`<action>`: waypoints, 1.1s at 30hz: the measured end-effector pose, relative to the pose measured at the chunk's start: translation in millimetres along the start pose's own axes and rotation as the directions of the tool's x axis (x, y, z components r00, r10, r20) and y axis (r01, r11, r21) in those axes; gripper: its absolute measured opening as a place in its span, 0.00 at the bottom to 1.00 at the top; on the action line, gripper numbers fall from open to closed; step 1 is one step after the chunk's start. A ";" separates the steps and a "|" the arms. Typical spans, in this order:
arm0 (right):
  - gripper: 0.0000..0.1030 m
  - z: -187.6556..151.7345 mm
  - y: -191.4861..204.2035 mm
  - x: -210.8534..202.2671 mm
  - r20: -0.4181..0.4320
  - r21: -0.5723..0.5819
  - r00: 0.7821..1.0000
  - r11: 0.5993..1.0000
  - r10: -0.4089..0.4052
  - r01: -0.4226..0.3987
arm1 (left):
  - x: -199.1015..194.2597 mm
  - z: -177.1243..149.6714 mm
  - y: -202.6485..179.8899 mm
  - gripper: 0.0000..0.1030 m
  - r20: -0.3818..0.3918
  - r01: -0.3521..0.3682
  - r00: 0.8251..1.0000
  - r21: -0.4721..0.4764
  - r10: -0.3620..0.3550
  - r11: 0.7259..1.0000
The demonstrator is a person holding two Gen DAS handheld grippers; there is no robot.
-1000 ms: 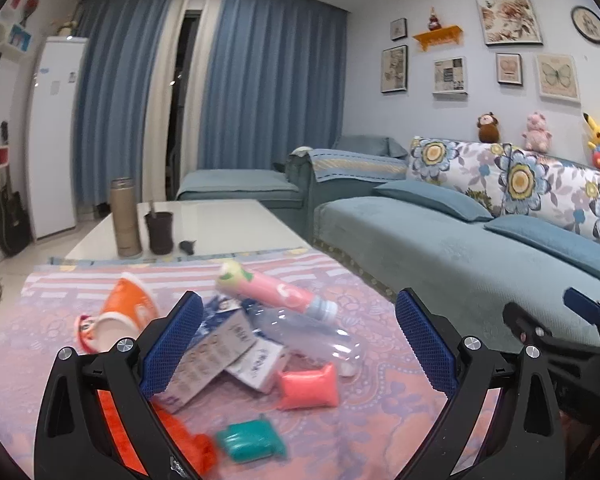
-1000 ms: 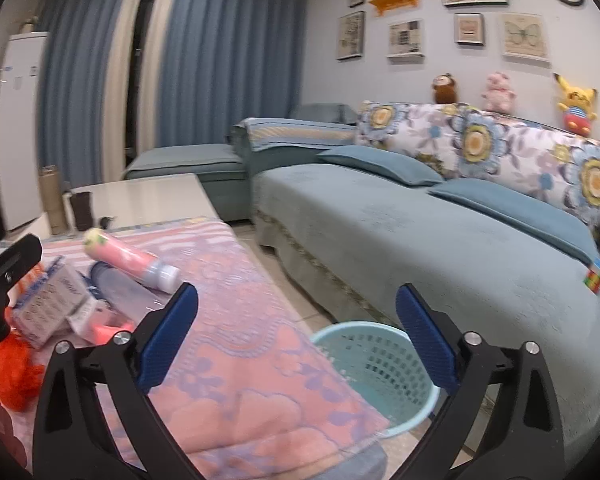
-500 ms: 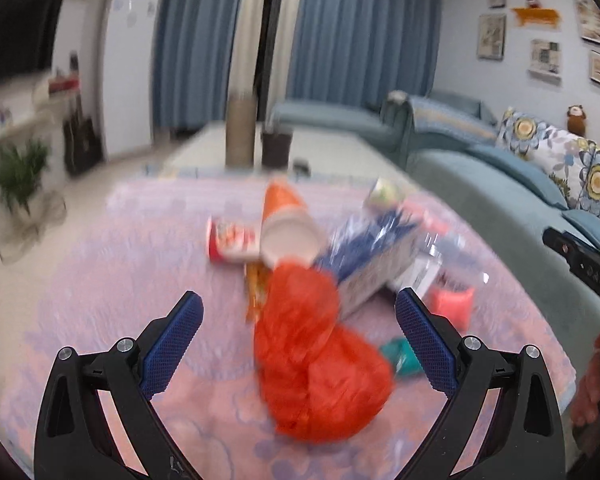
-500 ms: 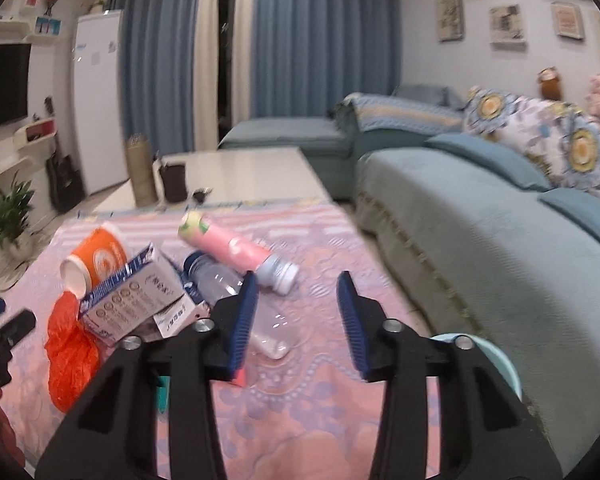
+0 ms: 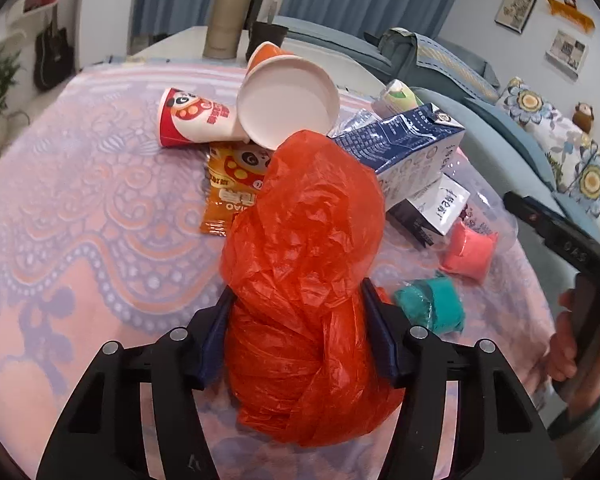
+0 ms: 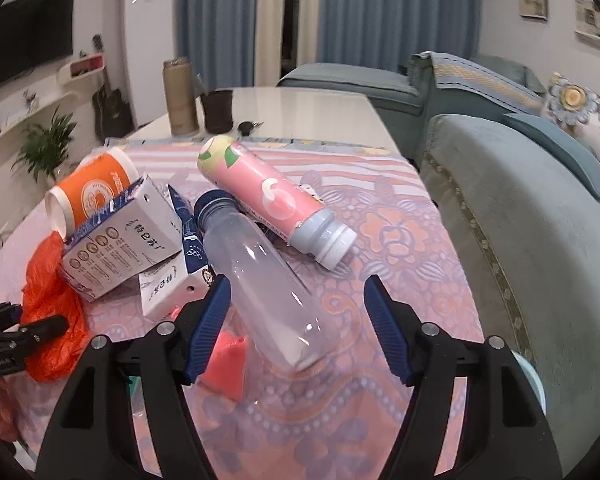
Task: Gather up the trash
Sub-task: 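Grasp the orange-red plastic bag with the left tool while the right tool grasps the clear bottle, then carry bag and bottle over the blue wastebasket with both tools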
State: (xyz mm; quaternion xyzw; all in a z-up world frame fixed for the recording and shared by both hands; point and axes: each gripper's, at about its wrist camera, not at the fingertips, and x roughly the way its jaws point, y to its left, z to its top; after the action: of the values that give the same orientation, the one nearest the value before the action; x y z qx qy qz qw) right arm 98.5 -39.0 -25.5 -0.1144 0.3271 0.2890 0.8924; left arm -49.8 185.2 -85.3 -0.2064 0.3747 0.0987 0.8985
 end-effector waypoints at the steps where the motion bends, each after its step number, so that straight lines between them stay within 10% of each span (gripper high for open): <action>1: 0.64 2.0 1.4 5.7 -0.016 -0.014 1.000 1.000 0.015 -0.015 | -1.0 -1.5 0.3 0.51 0.002 0.003 1.000 -0.001 -0.003 1.000; 12: 0.56 9.9 19.2 57.9 -0.172 -0.153 0.983 0.984 0.060 -0.087 | -14.3 -0.7 -13.5 0.38 0.032 0.094 0.995 -0.001 -0.093 0.996; 33: 0.42 -8.6 -35.3 -63.1 0.071 0.065 0.994 0.994 0.083 -0.088 | -59.0 23.4 -107.0 0.35 0.134 0.256 0.950 0.192 -0.283 0.947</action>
State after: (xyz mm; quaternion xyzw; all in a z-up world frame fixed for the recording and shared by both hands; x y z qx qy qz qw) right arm 75.8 -98.6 9.4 -0.0598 0.3107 0.3194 0.8932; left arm -40.8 98.5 3.5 -0.1686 0.2769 -0.0420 0.9451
